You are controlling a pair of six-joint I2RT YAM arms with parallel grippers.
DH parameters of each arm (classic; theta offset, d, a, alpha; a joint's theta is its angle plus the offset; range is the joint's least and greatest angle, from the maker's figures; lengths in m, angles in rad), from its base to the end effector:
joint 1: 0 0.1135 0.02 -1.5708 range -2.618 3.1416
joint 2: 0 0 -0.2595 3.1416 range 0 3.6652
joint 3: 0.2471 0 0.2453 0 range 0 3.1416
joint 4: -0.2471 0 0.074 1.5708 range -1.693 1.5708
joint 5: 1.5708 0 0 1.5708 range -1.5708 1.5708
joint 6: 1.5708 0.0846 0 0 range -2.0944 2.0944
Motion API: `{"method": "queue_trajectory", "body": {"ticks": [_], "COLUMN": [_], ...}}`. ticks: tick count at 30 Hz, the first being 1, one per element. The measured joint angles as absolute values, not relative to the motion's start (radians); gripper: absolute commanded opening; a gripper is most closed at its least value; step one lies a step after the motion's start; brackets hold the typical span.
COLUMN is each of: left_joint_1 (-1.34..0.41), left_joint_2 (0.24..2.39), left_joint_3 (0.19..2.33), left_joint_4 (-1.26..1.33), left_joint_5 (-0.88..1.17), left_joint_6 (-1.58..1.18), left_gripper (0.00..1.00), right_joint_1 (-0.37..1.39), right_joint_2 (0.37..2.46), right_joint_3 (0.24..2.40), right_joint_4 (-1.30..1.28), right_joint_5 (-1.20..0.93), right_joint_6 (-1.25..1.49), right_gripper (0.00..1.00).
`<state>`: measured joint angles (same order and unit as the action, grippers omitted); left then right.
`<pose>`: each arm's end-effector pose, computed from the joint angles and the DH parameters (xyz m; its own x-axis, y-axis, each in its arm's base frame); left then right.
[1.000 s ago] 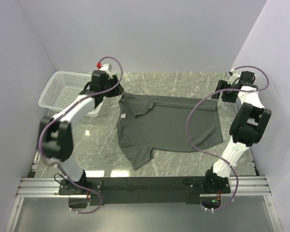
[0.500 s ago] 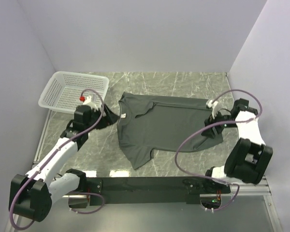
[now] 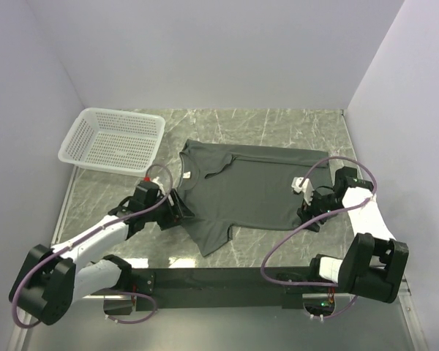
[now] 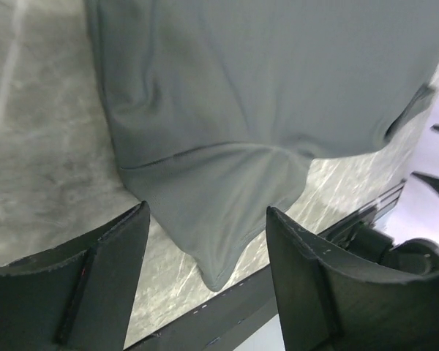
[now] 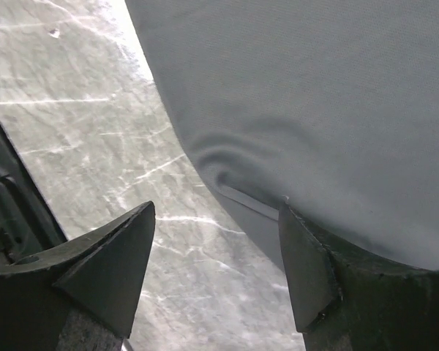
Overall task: Fold and stack the t-shirts
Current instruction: Fold the tshirt
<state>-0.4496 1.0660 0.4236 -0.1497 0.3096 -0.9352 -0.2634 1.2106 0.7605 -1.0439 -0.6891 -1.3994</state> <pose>0.1954 -0.1229 0.1361 -0.8688 -0.4318 -0.2424 -0.1557 0.7030 -0.6939 0.1873 0.0052 0.1680 -0.3158 -0.7025 -0.6378 -0.9223 0.3851 0.0325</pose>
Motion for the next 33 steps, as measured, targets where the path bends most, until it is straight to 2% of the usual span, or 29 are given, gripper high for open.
{"method": "queue_trajectory", "body": {"ticks": [17, 24, 26, 33], "left_joint_1": [-0.620, -0.733, -0.776, -0.873], "left_joint_2": [1.117, 1.050, 1.051, 1.166], "left_joint_3": [0.427, 0.390, 0.378, 0.375], "left_joint_4": [-0.204, -0.217, -0.205, -0.141], "left_joint_5": [0.221, 0.234, 0.240, 0.251], "left_joint_6": [-1.003, -1.119, -1.158, -1.277], "left_gripper": [0.62, 0.61, 0.58, 0.53], "right_joint_1": [-0.253, -0.258, -0.261, -0.262], "right_joint_2": [1.158, 1.158, 1.159, 1.164], "right_joint_3": [0.694, 0.694, 0.694, 0.694], "right_joint_4": [-0.966, -0.962, -0.961, -0.953], "right_joint_5": [-0.568, -0.567, -0.567, -0.568], "right_joint_6": [-1.431, -1.434, -1.434, -1.430], "right_gripper": [0.68, 0.67, 0.66, 0.66]}}
